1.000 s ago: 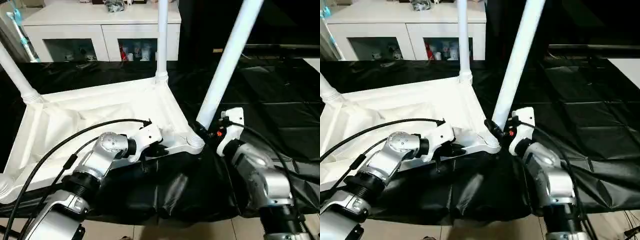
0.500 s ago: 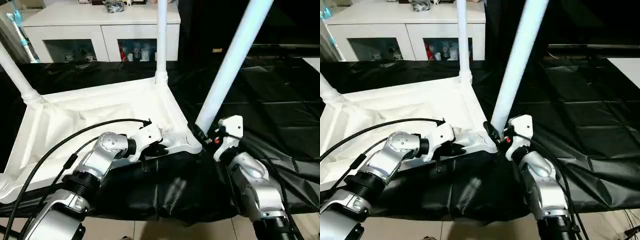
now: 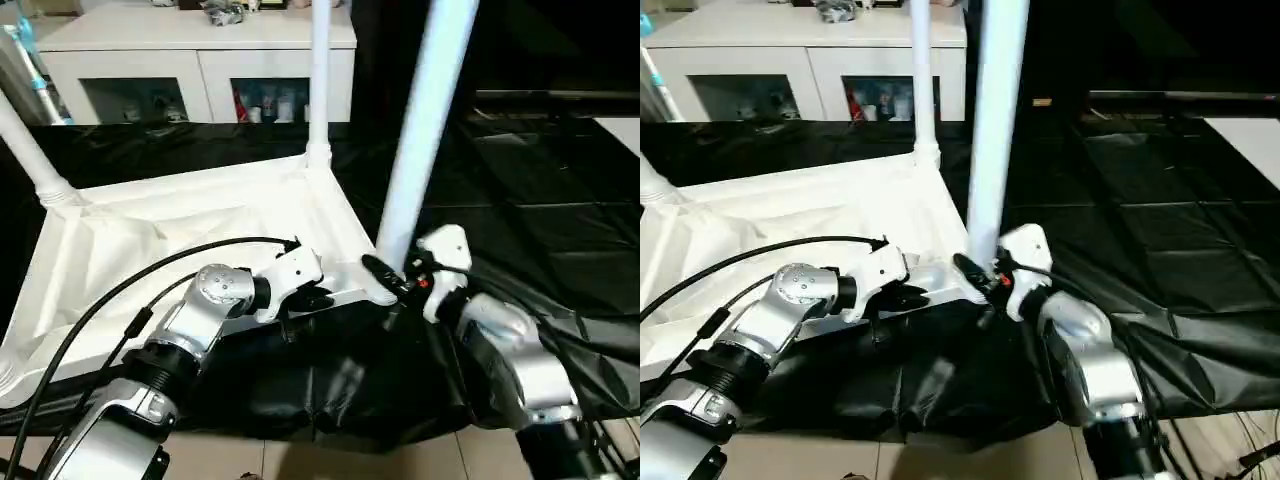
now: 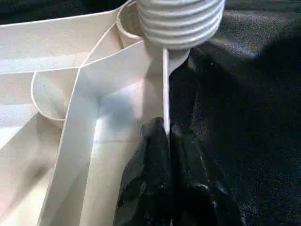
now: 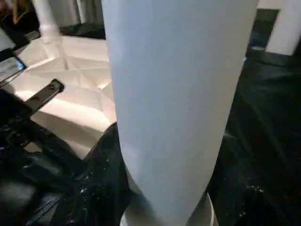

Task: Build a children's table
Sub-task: Insert table leg to table base

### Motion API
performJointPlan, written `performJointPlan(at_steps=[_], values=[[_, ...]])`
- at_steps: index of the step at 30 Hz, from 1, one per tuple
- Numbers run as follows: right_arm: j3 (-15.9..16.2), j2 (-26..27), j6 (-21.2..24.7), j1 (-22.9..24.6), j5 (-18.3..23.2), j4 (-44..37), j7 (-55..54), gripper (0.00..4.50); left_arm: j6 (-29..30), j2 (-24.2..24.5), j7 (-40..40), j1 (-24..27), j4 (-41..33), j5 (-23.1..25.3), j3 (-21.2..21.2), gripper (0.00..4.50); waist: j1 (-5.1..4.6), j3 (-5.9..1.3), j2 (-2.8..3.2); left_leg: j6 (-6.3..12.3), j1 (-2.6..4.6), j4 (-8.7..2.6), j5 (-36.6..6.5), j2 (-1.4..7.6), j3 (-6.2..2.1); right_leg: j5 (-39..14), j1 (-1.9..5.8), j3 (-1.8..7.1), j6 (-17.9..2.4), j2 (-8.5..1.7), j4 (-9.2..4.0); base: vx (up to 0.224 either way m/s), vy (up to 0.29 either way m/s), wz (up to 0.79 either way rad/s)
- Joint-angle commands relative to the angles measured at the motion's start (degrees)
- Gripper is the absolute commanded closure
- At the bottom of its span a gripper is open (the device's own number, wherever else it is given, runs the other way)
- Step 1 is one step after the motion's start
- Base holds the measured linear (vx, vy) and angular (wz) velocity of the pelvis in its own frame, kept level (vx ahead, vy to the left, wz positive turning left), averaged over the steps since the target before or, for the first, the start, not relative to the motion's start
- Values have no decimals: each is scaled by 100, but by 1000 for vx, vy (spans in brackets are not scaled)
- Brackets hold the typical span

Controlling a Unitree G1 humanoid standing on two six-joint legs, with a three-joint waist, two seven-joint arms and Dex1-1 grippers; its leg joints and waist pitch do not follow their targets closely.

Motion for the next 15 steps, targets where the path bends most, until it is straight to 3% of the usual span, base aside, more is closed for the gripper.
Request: performJointPlan(at_steps=[1, 6, 7, 9, 13, 14, 15], values=[[108, -56, 371, 38, -105, 352, 32, 261, 85, 72, 234, 58, 113, 145, 15, 450, -2, -236, -52, -217, 178, -530, -2633, 355, -292, -3182, 22, 271, -568, -549, -649, 0, 0, 0], [-234, -98, 690, -291, 350, 296, 106, 261, 61, 55, 241, 60, 124, 148, -13, 450, -12, -241, -16, -244, 167, -556, -2605, 361, -287, -2785, 48, 265, -681, -529, -625, 0, 0, 0], [-339, -182, 786, -413, 457, 255, 154, 261, 60, 38, 237, 60, 114, 153, -32, 450, -8, -245, 2, -264, 195, -544, -2641, 359, -273, -2660, 35, 273, -742, -526, -620, 0, 0, 0], [-381, -229, 844, -455, 490, 227, 177, 261, 69, 27, 239, 66, 95, 156, -42, 450, -3, -248, -22, -253, 191, -536, -2574, 352, -255, -2549, 49, 282, -776, -521, -617, 0, 0, 0], [-429, -521, 1091, -668, 430, 143, 333, 261, 86, 7, 199, 81, -14, 159, -93, 450, 7, -246, -10, -205, 175, -523, -2363, 348, -240, -2304, 83, 282, -850, -513, -591, 0, 0, 0], [-437, -592, 1168, -740, 442, 130, 370, 261, 89, 12, 165, 79, -43, 165, -117, 450, 18, -243, 26, -176, 165, -519, -2236, 349, -231, -2149, 87, 287, -892, -512, -573, 0, 0, 0], [-416, -726, 1235, -864, 455, 119, 504, 261, 90, 19, 125, 65, -76, 167, -137, 450, 25, -217, 109, -170, 169, -514, -2218, 343, -228, -2058, 74, 291, -937, -505, -570, 0, 0, 0]])
